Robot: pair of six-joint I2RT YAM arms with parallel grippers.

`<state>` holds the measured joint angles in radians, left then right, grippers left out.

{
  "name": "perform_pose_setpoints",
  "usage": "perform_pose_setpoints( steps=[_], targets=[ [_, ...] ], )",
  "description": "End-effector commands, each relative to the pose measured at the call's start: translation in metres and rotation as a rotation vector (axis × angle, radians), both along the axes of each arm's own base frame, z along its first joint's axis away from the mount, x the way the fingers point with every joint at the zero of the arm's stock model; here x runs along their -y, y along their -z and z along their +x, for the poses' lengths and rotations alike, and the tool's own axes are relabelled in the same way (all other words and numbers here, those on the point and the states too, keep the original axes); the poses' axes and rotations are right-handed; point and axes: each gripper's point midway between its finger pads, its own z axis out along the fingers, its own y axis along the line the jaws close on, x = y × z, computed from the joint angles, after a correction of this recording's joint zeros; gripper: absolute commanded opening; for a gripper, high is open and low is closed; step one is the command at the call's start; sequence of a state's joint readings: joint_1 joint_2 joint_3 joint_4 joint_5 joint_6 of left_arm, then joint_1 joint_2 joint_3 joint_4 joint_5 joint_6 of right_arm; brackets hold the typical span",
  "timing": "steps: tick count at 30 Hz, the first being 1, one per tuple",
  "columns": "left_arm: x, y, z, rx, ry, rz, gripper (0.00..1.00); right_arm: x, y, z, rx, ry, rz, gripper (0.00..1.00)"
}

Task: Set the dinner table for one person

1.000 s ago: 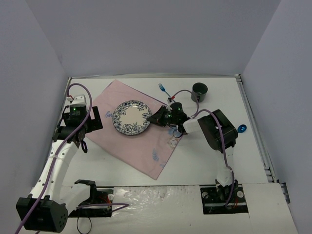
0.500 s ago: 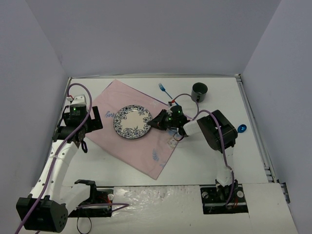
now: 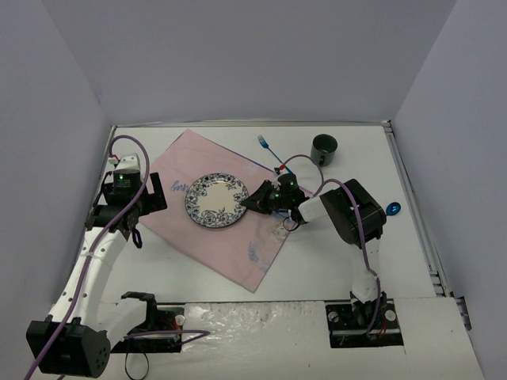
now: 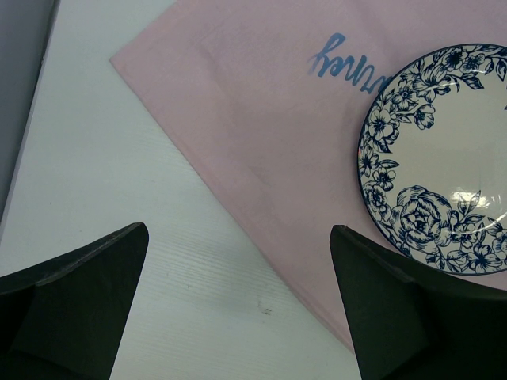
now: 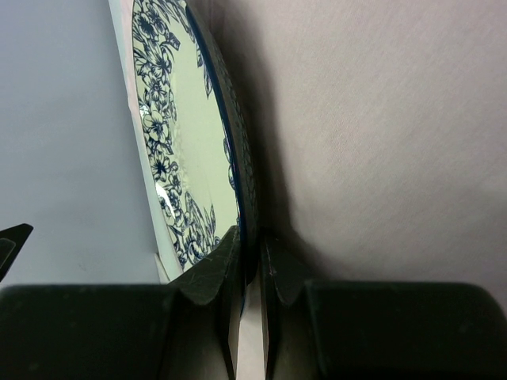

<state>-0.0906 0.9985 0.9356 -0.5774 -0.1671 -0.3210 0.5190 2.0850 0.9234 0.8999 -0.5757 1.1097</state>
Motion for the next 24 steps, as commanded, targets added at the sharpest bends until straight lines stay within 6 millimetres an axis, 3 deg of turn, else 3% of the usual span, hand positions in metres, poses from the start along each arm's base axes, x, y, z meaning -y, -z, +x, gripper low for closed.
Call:
perform_pose_setpoints(
  steps=[1,6,11,18,23,24],
  targets=[
    [-0.002,-0.021,0.008,0.076,-0.003,0.018,0.97,-0.017,-0.067,0.005,0.184,-0.058,0.107,0.03],
    [-0.003,-0.021,0.008,0.075,-0.006,0.021,0.97,-0.009,-0.054,0.003,0.172,-0.056,0.021,0.39],
    [-0.004,-0.021,0.007,0.074,-0.006,0.020,0.97,0.004,-0.048,0.006,0.181,-0.031,-0.107,0.61],
    [-0.004,-0.021,0.008,0.075,-0.009,0.021,0.97,0.044,-0.055,0.015,0.278,0.004,-0.391,0.70],
    [-0.004,-0.021,0.008,0.074,-0.010,0.021,0.97,0.105,-0.082,0.037,0.363,0.109,-0.595,0.71],
    [-0.004,-0.021,0.007,0.073,-0.010,0.021,0.97,0.124,-0.087,0.045,0.380,0.148,-0.647,0.71]
  ],
)
